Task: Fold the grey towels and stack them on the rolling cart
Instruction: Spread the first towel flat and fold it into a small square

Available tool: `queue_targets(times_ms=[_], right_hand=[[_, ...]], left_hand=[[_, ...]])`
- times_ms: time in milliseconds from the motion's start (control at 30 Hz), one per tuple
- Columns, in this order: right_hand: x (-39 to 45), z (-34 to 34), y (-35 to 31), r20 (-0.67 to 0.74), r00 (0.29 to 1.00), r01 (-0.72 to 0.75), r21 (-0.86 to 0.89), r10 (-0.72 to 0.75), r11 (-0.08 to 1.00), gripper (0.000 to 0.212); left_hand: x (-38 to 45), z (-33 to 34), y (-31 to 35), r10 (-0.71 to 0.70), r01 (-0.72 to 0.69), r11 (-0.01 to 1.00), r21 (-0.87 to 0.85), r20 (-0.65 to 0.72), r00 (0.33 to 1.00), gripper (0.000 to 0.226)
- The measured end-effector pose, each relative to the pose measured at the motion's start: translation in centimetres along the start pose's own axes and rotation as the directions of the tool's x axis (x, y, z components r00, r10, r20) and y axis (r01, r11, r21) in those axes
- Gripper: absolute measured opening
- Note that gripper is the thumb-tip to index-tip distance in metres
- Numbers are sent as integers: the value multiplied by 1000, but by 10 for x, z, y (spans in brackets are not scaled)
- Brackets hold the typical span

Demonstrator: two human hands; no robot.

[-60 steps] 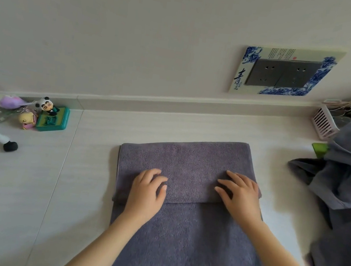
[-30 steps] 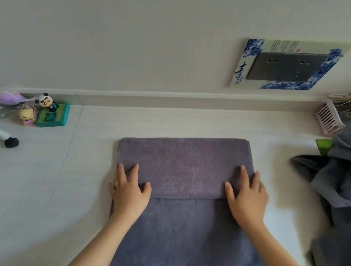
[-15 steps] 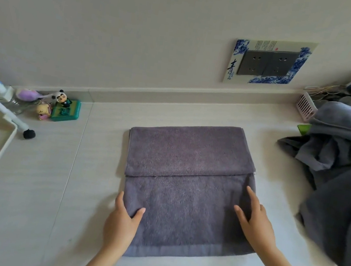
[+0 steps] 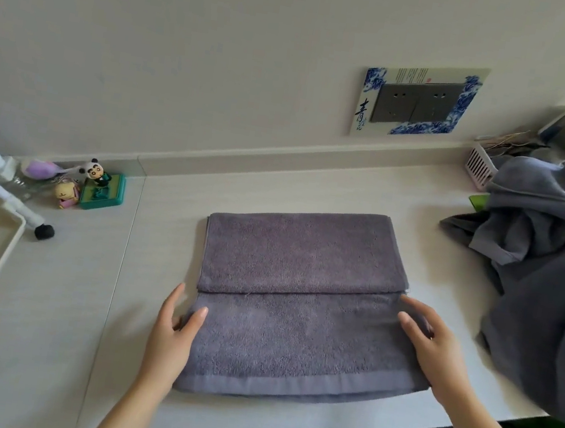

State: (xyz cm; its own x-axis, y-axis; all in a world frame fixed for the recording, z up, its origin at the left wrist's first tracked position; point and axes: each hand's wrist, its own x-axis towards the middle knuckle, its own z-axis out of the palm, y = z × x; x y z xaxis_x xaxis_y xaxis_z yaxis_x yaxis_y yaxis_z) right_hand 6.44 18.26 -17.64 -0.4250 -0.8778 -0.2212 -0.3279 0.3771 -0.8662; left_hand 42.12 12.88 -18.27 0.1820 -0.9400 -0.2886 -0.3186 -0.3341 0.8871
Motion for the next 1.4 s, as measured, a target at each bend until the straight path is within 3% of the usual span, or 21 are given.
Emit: queue_targets(times_ms=[200, 333, 400, 467, 533, 600, 700, 767, 800, 867, 933, 967, 1067, 1200, 1400], right_hand=[[50, 3, -37, 0, 988, -146, 366, 157, 919, 18], [93, 7, -58, 63, 941, -319, 483, 331, 815, 16], [121, 12, -61, 145, 884, -443, 563, 445, 698, 15], [145, 20, -60, 192, 814, -514, 678, 549, 525, 12], [160, 28, -57, 185, 785, -475, 793, 591, 382, 13], [167, 33, -52, 176, 777, -416, 864, 605, 282, 31], [168, 35, -58, 173, 753, -485, 798, 635, 358, 26], [170, 38, -57, 111, 752, -534, 680, 650, 501, 19], [171, 41, -55, 62, 774, -549, 562, 631, 619, 18], [175, 44, -47, -69, 862, -491, 123, 501, 862, 26], [177, 48, -43, -149, 934, -357, -328, 325, 874, 42], [178, 51, -45, -181, 951, -307, -429, 251, 850, 47], [183, 62, -42, -192, 981, -100, -441, 15, 892, 31], [188, 68, -42, -227, 971, -133, -277, 70, 952, 19], [203, 74, -37, -280, 956, -196, -378, 89, 905, 20]], left_hand=[[44, 5, 36, -177, 160, 934, -319, -25, 984, 41], [90, 14, 47, -373, 326, 786, -526, 18, 928, 34], [117, 19, 49, -503, 479, 607, -634, 160, 849, 32], [136, 26, 54, -574, 499, 496, -711, 162, 802, 16], [144, 36, 61, -600, 429, 374, -822, 139, 788, 18], [147, 43, 64, -620, 429, 333, -840, 147, 770, 33], [150, 46, 64, -631, 479, 409, -777, 138, 763, 22], [154, 49, 60, -626, 525, 558, -643, 89, 775, 13], [155, 50, 59, -596, 525, 666, -530, 45, 802, 16], [159, 51, 52, -469, 454, 876, -166, -69, 880, 20], [165, 52, 47, -256, 286, 928, 241, -148, 955, 24], [167, 54, 46, -149, 205, 910, 361, -179, 973, 29], [175, 67, 50, 84, 21, 906, 423, -227, 970, 31], [181, 77, 47, 141, 16, 903, 429, -331, 933, 23], [201, 84, 37, 124, 110, 831, 544, -376, 918, 27]])
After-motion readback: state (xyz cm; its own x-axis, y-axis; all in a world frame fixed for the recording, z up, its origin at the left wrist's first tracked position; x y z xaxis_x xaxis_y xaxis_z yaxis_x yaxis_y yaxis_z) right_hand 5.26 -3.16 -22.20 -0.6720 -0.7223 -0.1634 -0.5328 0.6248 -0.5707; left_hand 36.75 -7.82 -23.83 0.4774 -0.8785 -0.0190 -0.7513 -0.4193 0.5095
